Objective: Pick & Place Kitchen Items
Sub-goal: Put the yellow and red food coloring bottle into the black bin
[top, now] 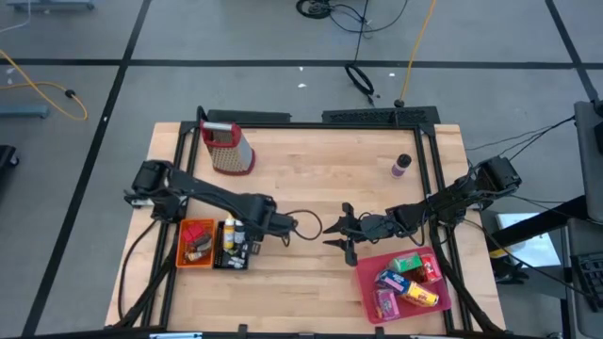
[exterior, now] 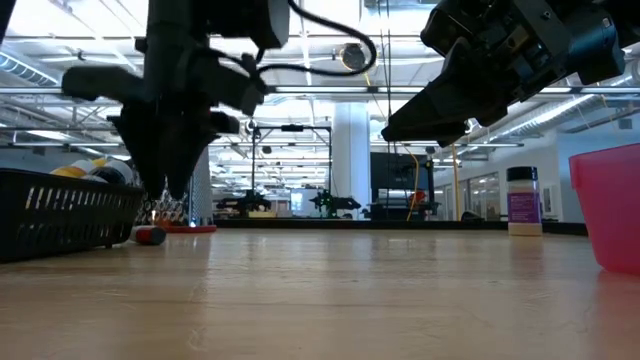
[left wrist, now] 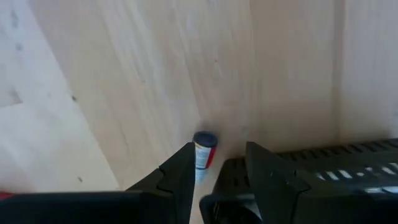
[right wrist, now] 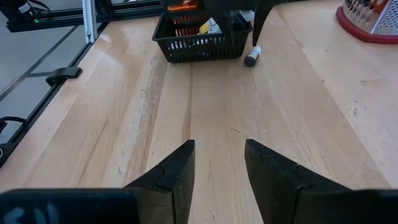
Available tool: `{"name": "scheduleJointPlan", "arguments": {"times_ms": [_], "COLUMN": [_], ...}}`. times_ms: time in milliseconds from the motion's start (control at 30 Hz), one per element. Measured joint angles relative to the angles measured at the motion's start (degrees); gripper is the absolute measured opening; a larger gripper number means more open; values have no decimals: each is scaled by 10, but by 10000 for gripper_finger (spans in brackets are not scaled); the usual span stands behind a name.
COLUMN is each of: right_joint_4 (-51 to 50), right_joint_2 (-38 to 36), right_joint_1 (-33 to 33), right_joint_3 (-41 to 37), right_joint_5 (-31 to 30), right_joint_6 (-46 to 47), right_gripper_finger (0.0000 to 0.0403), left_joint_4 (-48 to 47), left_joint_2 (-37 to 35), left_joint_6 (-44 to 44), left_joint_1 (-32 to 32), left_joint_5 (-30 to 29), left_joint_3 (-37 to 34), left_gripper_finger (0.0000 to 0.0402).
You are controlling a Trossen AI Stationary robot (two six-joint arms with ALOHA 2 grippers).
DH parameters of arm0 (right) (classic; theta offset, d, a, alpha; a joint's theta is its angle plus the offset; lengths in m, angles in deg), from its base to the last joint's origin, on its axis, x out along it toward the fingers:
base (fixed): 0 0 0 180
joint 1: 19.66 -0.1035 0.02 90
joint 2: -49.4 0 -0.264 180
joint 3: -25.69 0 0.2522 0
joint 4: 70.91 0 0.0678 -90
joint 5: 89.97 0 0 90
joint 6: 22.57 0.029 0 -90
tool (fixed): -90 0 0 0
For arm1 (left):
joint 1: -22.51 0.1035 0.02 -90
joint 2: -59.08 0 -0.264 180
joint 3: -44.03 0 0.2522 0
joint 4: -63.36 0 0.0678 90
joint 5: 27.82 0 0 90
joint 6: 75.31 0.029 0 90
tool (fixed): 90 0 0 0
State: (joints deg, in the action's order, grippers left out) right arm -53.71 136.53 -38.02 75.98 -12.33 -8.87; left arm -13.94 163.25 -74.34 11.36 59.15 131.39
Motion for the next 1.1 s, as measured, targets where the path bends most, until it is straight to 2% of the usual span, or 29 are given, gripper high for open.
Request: {"name": "scheduleJointPlan", "arguments": {"times_ms": [367,767,933,1100], "right_joint_4": [-1,-8,-8,-8], "right_joint_2": [0,0,0,0], "right_joint_1": [0,0,0,0], "right_joint_3": [0,0,0,0], "right_joint_5": [0,0,0,0], "right_joint_6": [0,0,0,0], "right_gripper_finger": [132,132,132,132], "left_joint_4": [-8,-17,9,22], "left_joint_2": [55,63,63,62], "left_joint_6": [54,64,63,65], "left_joint_1": [10,32,42,42], "left_joint_5": [0,-14,40,45], "left_joint_3": [0,-16,-28,-30], "left_gripper_finger": [143,143,143,124]}}
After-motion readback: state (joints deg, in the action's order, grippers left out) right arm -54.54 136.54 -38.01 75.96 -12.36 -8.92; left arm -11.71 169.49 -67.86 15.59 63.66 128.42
